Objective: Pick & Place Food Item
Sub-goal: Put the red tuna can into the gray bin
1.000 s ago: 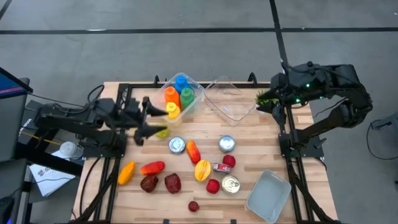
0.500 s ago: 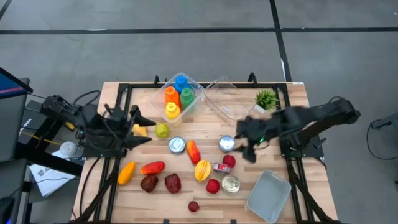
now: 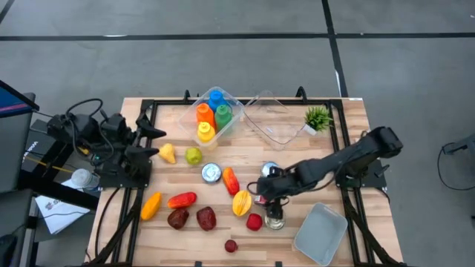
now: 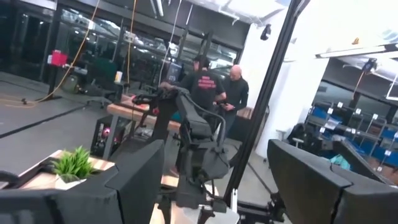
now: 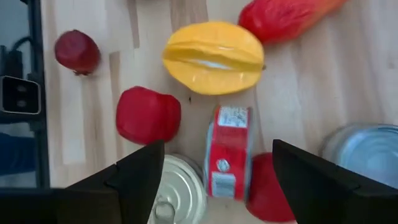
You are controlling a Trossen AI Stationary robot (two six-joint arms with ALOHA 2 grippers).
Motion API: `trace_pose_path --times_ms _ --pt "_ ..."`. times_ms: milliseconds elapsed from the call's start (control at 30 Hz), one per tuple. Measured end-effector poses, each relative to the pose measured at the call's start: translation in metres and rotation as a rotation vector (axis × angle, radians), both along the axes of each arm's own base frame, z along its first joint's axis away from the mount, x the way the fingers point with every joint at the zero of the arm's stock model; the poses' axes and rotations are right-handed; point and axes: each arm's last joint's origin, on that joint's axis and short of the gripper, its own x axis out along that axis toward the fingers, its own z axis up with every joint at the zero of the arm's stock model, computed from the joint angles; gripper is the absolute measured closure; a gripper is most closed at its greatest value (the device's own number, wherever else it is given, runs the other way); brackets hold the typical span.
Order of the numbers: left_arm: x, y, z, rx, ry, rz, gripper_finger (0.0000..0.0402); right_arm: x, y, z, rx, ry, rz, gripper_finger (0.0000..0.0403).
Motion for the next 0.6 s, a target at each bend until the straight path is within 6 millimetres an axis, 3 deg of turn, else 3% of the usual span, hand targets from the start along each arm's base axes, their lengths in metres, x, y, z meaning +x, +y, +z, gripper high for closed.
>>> trace_pose_path --times_ms 433,533,600 --pt "0.002 -0.001 -0.006 0.020 0.060 -0.003 0.0129 0.023 0.000 -0.057 -0.065 0.149 -0.027 0.0117" --pt "0.002 -0.001 -0.007 0.025 0.071 -0.003 0.0129 0.024 0.001 -0.061 -0.076 0.155 -0.029 0.0141" --pt "0.002 -0.001 -0.008 0.028 0.079 -0.003 0.0129 0.024 0.001 -0.060 -0.082 0.153 -0.031 0.0179"
